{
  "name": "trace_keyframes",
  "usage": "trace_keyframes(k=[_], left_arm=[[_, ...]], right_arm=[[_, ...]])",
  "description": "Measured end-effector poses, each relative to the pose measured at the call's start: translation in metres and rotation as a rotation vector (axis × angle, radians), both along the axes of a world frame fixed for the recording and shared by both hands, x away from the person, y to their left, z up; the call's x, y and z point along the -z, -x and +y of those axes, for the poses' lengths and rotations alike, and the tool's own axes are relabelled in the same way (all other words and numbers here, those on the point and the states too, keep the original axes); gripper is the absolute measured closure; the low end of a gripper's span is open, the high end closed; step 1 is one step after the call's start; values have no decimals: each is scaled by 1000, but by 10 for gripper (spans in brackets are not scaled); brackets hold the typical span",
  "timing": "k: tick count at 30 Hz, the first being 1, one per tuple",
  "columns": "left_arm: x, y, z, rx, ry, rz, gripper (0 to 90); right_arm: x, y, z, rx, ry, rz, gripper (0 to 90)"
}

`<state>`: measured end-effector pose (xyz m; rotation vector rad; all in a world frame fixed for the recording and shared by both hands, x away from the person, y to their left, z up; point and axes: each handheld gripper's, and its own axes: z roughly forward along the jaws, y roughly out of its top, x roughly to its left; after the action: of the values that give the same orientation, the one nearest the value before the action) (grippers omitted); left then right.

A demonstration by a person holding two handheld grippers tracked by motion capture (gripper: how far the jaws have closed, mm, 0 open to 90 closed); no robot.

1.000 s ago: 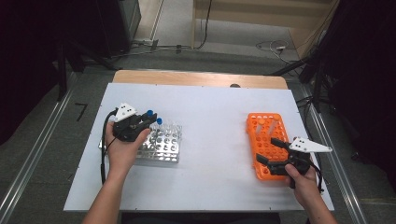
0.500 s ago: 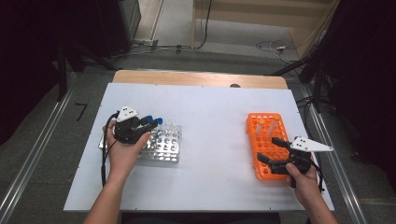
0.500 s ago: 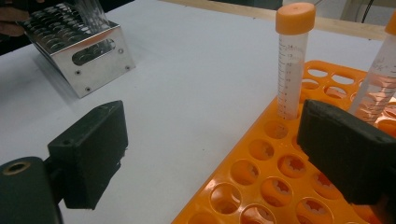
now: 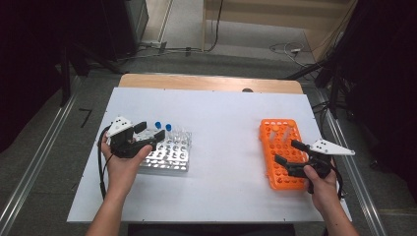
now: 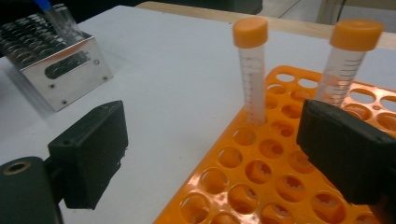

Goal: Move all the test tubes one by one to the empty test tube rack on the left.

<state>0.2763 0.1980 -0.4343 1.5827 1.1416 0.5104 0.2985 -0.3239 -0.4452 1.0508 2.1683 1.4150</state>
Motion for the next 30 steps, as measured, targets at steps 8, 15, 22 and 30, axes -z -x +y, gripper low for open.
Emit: trace_keyframes(k=[8, 15, 22, 30], left_arm=[[-9, 16, -6, 94, 24, -36, 22], [-7, 19, -17, 161, 32, -50, 0], [-7, 20, -29, 188, 6, -50, 0], [-7, 21, -29, 184, -4, -48, 0]], right_arm=[[-3, -13, -2, 80, 47, 4, 75], [-2, -27, -4, 135, 54, 34, 75], [5, -47, -9, 256, 32, 72, 230], [8, -60, -2, 284, 71, 109, 569]])
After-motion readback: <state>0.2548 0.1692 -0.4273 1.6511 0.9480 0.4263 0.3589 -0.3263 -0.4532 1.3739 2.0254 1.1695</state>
